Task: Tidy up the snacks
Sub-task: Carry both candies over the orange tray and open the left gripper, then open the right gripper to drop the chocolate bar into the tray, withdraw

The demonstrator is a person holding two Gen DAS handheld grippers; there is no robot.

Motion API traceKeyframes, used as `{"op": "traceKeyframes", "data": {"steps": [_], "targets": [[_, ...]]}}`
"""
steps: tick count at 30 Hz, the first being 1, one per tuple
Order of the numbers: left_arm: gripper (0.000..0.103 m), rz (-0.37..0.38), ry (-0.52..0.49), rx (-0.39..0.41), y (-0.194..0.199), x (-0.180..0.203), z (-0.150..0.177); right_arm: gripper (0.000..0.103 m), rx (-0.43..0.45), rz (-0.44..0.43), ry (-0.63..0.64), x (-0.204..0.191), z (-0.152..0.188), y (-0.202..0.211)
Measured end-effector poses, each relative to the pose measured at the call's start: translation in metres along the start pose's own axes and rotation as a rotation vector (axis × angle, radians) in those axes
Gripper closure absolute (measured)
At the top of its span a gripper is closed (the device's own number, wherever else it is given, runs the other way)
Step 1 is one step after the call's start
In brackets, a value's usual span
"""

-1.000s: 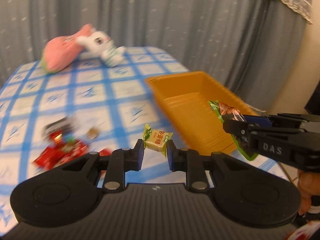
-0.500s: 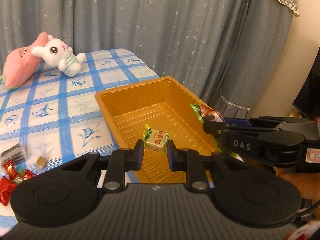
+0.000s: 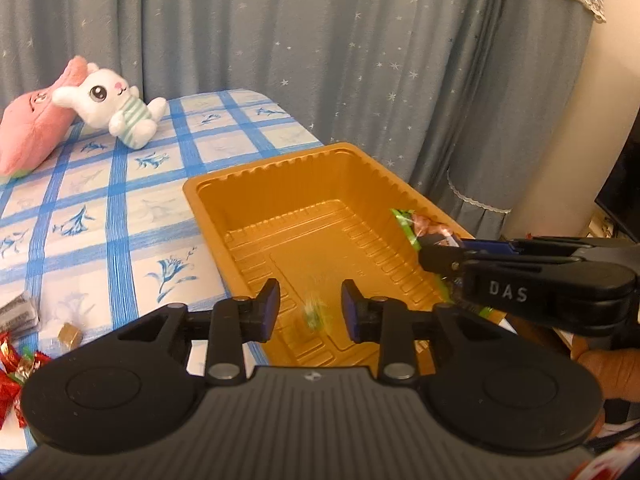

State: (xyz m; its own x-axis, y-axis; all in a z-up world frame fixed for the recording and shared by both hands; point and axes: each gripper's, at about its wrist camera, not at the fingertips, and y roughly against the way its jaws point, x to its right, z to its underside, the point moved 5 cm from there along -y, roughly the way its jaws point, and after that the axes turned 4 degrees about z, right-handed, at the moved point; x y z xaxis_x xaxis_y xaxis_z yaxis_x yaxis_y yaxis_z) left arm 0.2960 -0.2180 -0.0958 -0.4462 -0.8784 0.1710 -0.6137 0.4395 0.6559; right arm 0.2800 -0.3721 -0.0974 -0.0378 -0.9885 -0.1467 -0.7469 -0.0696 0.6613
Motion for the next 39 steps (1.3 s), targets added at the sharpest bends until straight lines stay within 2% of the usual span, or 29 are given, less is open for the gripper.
{"op": "traceKeyframes", "data": {"steps": [9, 13, 16, 17, 18, 19, 20, 27, 29, 39], "targets": [[0.068, -0.037, 0.047, 0.016, 0.027, -0.022, 0.01, 0.073, -0.007, -0.006, 0.009, -0.007, 0.0, -0.002], [0.058, -0.042, 0.077, 0.022, 0.037, -0.03, 0.013, 0.073, -0.005, -0.014, 0.004, -0.011, 0.0, -0.004], [0.054, -0.052, 0.087, 0.023, 0.042, -0.035, 0.015, 0.072, 0.026, -0.066, -0.036, -0.011, -0.004, -0.005], [0.053, -0.055, 0.092, 0.025, 0.045, -0.037, 0.017, 0.067, 0.022, -0.063, -0.041, -0.012, -0.006, -0.005], [0.052, -0.058, 0.097, 0.026, 0.048, -0.038, 0.017, 0.054, 0.023, -0.052, -0.045, -0.011, -0.007, -0.004], [0.05, -0.062, 0.1, 0.027, 0.05, -0.04, 0.018, 0.048, 0.031, -0.047, -0.047, -0.012, -0.008, -0.001], [0.048, -0.065, 0.104, 0.028, 0.054, -0.041, 0.02, 0.043, 0.037, -0.047, -0.046, -0.012, -0.009, 0.002], [0.045, -0.086, 0.134, 0.034, 0.085, -0.046, 0.033, 0.043, 0.028, -0.026, -0.031, -0.024, -0.003, 0.036], [0.038, -0.103, 0.14, 0.042, 0.096, -0.046, 0.038, 0.043, 0.025, -0.029, -0.028, -0.03, 0.003, 0.049], [0.031, -0.157, 0.166, 0.071, 0.159, -0.046, 0.069, 0.042, 0.015, -0.04, 0.002, -0.071, 0.036, 0.114]]}}
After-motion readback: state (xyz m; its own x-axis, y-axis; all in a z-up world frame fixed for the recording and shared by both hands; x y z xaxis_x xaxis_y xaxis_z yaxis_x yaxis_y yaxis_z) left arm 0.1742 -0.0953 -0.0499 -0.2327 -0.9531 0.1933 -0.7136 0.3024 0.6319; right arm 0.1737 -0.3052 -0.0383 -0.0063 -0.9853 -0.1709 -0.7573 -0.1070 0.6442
